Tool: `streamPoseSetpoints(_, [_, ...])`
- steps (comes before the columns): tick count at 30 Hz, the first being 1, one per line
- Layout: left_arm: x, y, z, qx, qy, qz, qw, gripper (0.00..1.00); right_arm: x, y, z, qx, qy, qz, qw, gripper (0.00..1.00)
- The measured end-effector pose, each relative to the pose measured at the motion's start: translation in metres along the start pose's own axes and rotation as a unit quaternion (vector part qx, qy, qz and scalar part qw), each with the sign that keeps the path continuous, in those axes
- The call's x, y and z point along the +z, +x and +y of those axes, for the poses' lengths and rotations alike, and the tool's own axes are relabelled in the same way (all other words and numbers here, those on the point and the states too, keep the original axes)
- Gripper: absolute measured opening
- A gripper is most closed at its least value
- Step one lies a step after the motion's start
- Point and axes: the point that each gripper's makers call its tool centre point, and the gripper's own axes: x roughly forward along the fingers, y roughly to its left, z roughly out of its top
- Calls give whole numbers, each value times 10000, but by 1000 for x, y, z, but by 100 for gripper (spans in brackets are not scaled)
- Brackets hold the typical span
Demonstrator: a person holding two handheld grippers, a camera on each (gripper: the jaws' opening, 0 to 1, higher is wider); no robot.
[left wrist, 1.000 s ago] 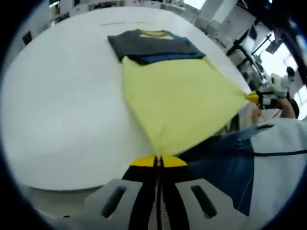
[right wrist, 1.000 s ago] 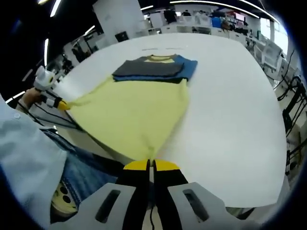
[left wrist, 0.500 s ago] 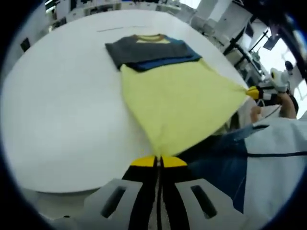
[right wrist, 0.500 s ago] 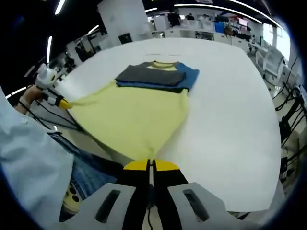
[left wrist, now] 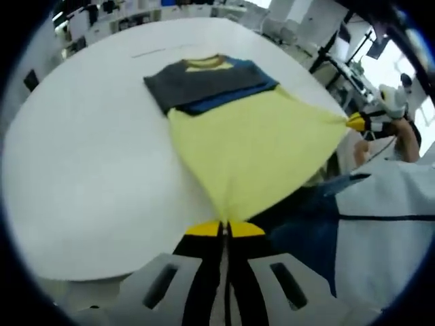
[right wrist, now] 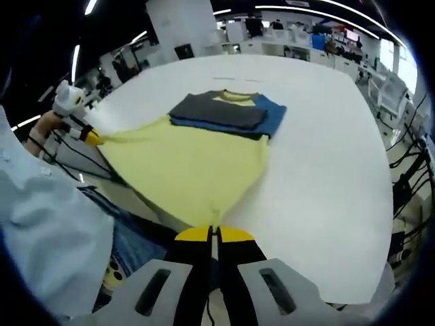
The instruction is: Fold the garment on the visible template until the final outline fits inside the template.
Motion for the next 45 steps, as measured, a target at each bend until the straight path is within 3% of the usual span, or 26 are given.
streamPoseSetpoints(11, [1,-9,-5,-47,194,95,9998,0,11,-13,2,23,-167,-12,9999,3])
streamPoseSetpoints(45, [1,-40,-23,-98,524,170,9984,0,17,-45,10,151,-527,142,9984,2])
